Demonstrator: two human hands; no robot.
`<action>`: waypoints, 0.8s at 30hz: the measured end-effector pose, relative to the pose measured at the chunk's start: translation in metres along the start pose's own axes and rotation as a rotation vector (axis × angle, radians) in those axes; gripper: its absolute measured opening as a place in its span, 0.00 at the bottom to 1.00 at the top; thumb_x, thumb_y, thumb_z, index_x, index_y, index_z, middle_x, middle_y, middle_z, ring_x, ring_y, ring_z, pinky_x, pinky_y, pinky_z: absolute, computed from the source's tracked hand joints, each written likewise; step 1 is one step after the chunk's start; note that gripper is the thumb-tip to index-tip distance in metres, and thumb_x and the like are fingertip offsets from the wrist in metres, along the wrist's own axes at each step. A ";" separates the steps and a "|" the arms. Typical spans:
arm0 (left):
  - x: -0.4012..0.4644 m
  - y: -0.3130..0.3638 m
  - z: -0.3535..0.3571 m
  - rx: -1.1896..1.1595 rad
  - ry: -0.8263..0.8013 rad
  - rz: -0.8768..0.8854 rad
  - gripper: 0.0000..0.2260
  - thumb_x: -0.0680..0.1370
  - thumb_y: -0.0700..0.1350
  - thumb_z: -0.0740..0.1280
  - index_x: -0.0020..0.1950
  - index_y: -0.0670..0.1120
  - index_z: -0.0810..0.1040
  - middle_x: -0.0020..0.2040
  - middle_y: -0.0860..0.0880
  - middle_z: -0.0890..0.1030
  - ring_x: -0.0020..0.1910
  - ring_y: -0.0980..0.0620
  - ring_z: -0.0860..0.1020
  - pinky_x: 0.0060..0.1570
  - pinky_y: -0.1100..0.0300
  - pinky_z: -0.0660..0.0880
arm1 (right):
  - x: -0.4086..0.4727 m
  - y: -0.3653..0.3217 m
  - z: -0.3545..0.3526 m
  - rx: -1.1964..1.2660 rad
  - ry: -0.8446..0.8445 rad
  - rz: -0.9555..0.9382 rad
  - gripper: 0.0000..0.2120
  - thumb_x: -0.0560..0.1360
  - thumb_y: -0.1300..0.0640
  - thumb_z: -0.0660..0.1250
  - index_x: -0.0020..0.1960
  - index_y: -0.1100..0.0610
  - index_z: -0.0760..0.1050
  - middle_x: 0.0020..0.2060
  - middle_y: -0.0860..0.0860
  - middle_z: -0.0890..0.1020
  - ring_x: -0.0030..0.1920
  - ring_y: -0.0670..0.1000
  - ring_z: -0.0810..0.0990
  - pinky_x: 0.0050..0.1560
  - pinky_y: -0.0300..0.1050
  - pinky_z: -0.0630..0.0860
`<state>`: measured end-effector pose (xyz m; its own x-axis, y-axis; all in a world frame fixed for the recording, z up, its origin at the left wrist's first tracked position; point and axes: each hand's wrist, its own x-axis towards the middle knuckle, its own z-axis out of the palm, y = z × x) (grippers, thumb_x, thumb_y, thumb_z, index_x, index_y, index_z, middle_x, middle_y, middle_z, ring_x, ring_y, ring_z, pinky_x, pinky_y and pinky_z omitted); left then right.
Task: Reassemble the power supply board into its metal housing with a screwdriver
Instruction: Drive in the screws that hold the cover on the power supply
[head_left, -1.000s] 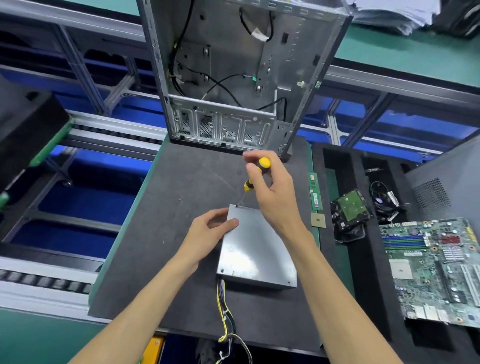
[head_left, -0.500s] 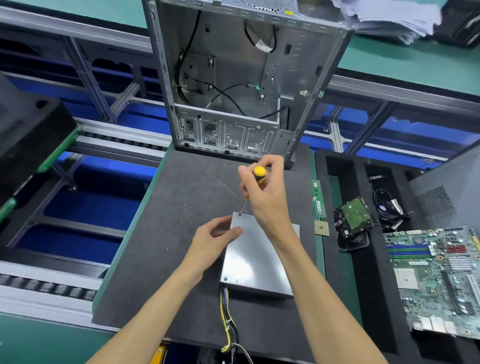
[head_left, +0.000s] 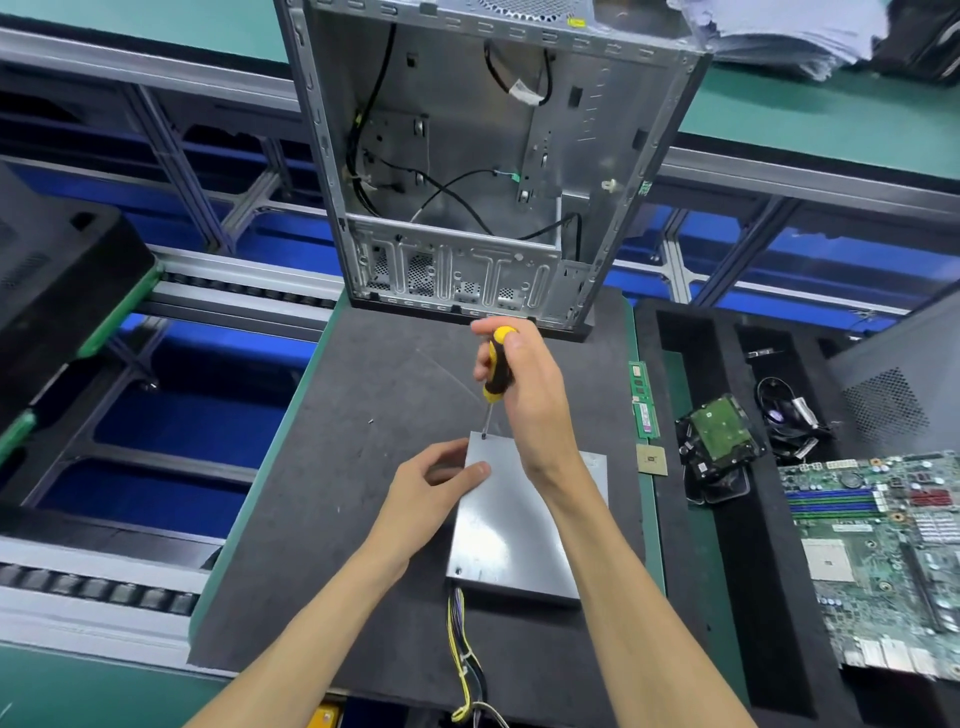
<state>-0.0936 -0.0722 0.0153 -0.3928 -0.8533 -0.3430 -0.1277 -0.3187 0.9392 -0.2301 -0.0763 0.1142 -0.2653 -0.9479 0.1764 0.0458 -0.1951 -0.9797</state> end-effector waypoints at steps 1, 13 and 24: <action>0.000 0.000 0.000 -0.005 -0.003 0.003 0.15 0.75 0.53 0.75 0.61 0.58 0.81 0.53 0.59 0.85 0.54 0.61 0.83 0.54 0.62 0.76 | 0.000 0.001 0.000 -0.012 0.010 -0.012 0.07 0.83 0.54 0.58 0.55 0.54 0.75 0.41 0.47 0.80 0.41 0.47 0.80 0.42 0.37 0.72; 0.000 -0.021 0.011 0.005 0.107 0.135 0.11 0.77 0.52 0.73 0.59 0.62 0.80 0.57 0.59 0.82 0.55 0.61 0.79 0.51 0.66 0.73 | 0.005 0.010 -0.007 0.093 0.001 0.047 0.16 0.80 0.43 0.55 0.47 0.47 0.80 0.32 0.45 0.73 0.35 0.47 0.68 0.39 0.40 0.67; 0.004 -0.024 0.011 0.008 0.100 0.151 0.12 0.74 0.57 0.72 0.56 0.64 0.80 0.56 0.59 0.82 0.55 0.61 0.79 0.52 0.63 0.72 | 0.000 -0.005 -0.008 0.043 -0.002 0.051 0.12 0.82 0.54 0.57 0.49 0.60 0.75 0.39 0.50 0.83 0.37 0.50 0.78 0.42 0.44 0.73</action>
<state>-0.1021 -0.0630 -0.0079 -0.3158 -0.9281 -0.1974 -0.0817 -0.1806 0.9801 -0.2376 -0.0730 0.1182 -0.2599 -0.9574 0.1261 0.1002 -0.1566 -0.9826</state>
